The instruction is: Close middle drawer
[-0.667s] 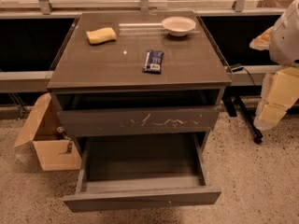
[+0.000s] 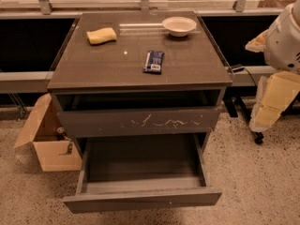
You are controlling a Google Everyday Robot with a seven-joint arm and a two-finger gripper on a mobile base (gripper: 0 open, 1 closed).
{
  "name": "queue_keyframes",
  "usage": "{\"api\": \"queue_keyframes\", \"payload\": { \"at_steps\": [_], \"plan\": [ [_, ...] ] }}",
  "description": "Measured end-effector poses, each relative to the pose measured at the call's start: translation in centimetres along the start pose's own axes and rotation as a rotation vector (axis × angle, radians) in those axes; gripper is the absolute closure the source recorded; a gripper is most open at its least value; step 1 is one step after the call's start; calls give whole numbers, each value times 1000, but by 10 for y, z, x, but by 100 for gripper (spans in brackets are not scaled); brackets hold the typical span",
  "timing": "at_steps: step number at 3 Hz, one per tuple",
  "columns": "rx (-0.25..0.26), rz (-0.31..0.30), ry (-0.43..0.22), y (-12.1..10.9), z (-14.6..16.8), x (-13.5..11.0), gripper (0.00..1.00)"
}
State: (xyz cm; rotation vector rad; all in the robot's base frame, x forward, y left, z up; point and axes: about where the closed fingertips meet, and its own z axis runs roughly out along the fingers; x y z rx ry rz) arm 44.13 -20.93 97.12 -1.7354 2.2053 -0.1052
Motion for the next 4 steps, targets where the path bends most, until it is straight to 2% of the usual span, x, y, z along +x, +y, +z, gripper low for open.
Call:
{"api": "queue_keyframes", "payload": {
  "at_steps": [1,2,3,4],
  "plan": [
    [-59,-75,-80,16,54,-16,0],
    [-153,-125,-169,38,122,-30,0],
    [-239,-115,-215,58,179,-34,0],
    [-239,-116,-215,58,180,-34,0]
  ]
}}
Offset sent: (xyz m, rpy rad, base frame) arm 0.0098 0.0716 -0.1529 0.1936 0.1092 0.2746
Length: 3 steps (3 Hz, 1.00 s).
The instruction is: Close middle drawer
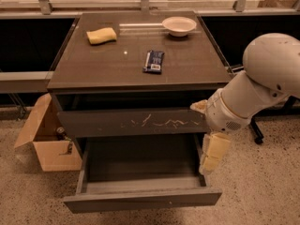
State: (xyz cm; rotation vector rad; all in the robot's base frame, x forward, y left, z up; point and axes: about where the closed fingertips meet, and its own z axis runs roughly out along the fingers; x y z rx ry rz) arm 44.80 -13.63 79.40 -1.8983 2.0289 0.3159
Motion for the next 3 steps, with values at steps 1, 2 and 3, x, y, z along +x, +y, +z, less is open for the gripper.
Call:
{"api": "queue_keyframes", "payload": {
  "at_steps": [1,2,3],
  "plan": [
    [-38,-34,-21,10,37,1,0],
    [-94,-61,-59,31,92,6,0],
    [-158,-81,-103,54,148,12,18]
  ]
}}
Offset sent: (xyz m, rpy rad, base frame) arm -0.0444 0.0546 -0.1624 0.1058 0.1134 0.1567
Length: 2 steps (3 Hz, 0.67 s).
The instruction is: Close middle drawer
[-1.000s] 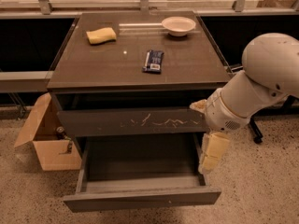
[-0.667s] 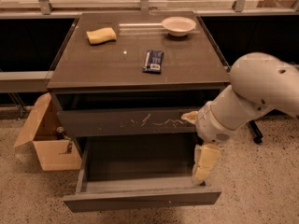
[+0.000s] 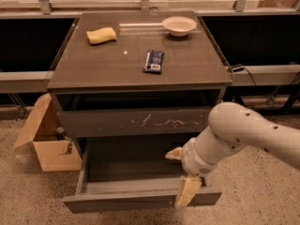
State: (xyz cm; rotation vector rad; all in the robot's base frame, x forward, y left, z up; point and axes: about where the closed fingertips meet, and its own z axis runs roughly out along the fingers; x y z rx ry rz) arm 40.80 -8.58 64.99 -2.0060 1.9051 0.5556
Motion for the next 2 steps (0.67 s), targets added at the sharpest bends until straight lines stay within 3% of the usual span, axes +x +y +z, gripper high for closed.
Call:
{"api": "queue_keyframes", "payload": {
  "at_steps": [2],
  "plan": [
    [-90,16,-71,24,80,23,64]
  ]
}}
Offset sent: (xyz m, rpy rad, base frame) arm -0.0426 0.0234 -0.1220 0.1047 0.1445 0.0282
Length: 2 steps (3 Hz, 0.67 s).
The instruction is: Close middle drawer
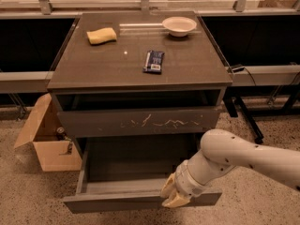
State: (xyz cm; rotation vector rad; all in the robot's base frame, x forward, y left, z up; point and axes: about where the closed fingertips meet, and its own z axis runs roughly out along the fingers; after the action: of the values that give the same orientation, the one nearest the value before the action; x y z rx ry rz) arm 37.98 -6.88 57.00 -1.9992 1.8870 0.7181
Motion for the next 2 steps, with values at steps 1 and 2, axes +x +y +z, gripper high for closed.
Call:
{"api": "queue_keyframes", "payload": {
  "at_steps": [1,2],
  "plan": [
    [-9,4,-7,1,6,2,88],
    [-9,4,-7,1,6,2,100]
  ]
}}
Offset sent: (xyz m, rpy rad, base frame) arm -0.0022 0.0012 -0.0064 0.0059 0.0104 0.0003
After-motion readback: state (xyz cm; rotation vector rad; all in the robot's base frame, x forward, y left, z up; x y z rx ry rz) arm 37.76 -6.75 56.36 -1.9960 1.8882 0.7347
